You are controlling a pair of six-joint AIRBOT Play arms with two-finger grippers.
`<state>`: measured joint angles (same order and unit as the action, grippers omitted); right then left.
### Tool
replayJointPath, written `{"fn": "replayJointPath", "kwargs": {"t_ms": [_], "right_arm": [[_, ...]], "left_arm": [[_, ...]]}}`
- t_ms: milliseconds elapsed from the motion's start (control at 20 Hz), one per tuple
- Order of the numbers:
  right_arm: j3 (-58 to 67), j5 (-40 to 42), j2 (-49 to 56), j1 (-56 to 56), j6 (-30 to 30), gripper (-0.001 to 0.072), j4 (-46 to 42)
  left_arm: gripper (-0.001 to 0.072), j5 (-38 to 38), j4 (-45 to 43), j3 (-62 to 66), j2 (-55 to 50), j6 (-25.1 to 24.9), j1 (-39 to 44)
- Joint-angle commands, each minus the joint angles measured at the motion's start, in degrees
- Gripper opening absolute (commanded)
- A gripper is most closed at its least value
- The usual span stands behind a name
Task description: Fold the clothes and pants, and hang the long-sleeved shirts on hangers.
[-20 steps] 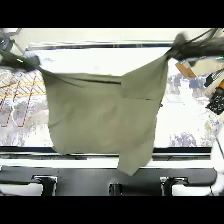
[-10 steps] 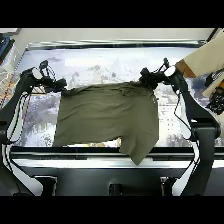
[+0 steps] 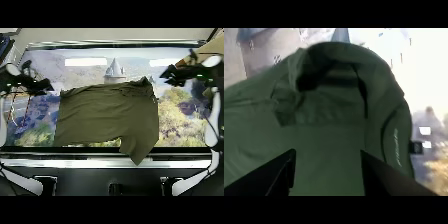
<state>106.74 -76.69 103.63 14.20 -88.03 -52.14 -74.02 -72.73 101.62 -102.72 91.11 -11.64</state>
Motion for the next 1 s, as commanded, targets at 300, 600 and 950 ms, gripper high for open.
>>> {"fn": "replayJointPath", "kwargs": {"t_ms": [300,600,950], "right_arm": [[-51.0,-2.3,-21.0,9.2,16.4,0.0479,4.0],[-61.7,3.7,-24.5,9.2,17.3,0.0478,-0.3],[-62.7,6.7,-24.5,9.2,16.7,0.0477,1.0]], "left_arm": [[0.0528,-2.6,10.8,-37.1,26.0,-8.4,-11.2],[0.0528,-3.1,10.8,-46.7,29.9,-8.4,-11.2],[0.0528,-3.0,10.8,-46.9,29.9,-8.4,-11.1]]}}
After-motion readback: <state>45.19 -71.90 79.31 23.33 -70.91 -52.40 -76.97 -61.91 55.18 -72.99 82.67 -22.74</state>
